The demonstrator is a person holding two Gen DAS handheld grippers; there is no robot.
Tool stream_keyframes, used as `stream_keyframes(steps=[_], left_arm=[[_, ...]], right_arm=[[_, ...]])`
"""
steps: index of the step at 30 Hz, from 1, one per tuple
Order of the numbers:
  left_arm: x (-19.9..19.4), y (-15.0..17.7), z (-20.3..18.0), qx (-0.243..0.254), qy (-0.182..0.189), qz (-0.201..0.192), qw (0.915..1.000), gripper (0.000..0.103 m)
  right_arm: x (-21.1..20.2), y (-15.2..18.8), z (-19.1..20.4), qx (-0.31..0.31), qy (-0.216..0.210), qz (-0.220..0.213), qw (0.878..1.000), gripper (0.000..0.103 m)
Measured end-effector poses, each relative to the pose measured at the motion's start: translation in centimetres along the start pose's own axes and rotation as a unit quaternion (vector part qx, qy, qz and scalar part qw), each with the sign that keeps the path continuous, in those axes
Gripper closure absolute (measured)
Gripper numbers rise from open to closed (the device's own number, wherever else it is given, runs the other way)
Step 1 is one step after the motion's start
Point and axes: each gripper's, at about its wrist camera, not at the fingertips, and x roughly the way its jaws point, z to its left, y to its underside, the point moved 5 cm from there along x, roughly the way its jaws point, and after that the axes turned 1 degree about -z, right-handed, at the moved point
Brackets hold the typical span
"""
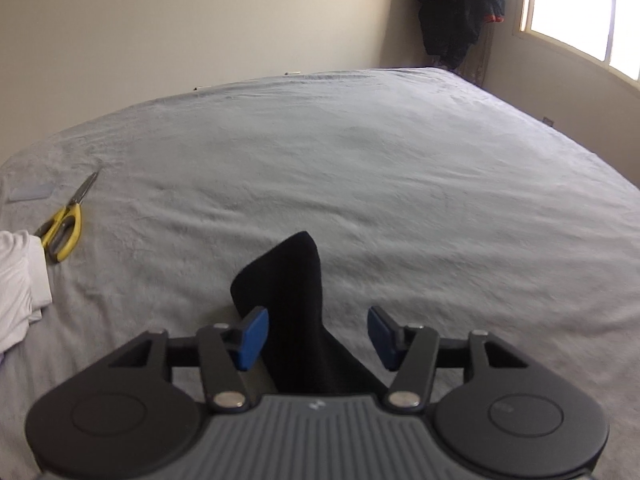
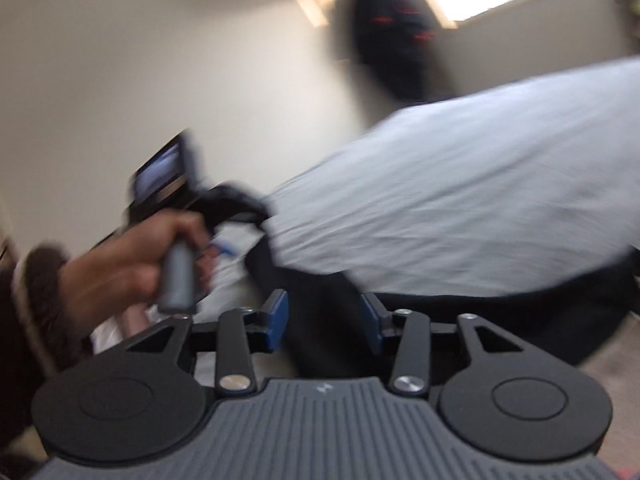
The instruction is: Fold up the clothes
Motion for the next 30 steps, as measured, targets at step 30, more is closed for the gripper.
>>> stream_keyframes(steps=[30], left_arm=[[2.0,3.9,3.1,-0.116,0.011,-0.023,0.9930,0.079]], right_arm=[[3.4,3.2,-2.2,0.008,0.057,0.104,0.993,0.094]])
